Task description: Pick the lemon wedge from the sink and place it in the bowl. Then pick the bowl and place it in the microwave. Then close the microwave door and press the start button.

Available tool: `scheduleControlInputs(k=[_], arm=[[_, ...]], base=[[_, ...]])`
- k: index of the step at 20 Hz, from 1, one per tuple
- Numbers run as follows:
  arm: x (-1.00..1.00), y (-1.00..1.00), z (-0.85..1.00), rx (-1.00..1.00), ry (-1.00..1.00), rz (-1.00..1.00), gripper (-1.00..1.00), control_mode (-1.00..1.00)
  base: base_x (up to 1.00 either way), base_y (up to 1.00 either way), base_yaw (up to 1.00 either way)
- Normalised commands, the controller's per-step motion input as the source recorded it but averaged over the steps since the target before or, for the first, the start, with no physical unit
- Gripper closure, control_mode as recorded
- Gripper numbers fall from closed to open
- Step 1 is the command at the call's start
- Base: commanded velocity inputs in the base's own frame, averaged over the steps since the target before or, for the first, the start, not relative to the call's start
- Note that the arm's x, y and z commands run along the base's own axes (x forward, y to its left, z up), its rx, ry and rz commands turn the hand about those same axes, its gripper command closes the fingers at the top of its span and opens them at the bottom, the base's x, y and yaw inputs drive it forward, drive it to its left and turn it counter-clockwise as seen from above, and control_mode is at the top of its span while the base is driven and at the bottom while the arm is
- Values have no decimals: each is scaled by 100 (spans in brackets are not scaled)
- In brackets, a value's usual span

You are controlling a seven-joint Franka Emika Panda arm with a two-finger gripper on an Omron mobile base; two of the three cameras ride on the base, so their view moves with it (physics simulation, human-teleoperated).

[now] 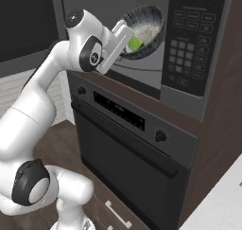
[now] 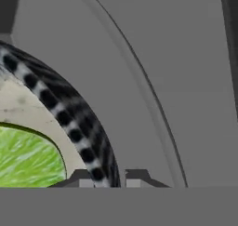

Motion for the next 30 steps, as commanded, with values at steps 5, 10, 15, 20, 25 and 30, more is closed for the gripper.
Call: scheduleControlInputs(k=[5, 10, 15, 20, 25, 30], arm=[[-1, 0, 3, 0, -28, 0, -100, -100], [-9, 0, 13, 0, -45, 0, -100, -100], [-77, 4, 11, -1, -48, 0, -100, -100], [-100, 4, 63, 0, -18, -2, -100, -100], [-100, 16, 50, 0, 0, 0, -100, -100], [-100, 25, 20, 0, 11, 0, -100, -100]], base=[[0, 0, 0], [0, 0, 0], [0, 0, 0], [0, 0, 0], [0, 0, 0], [0, 0, 0]])
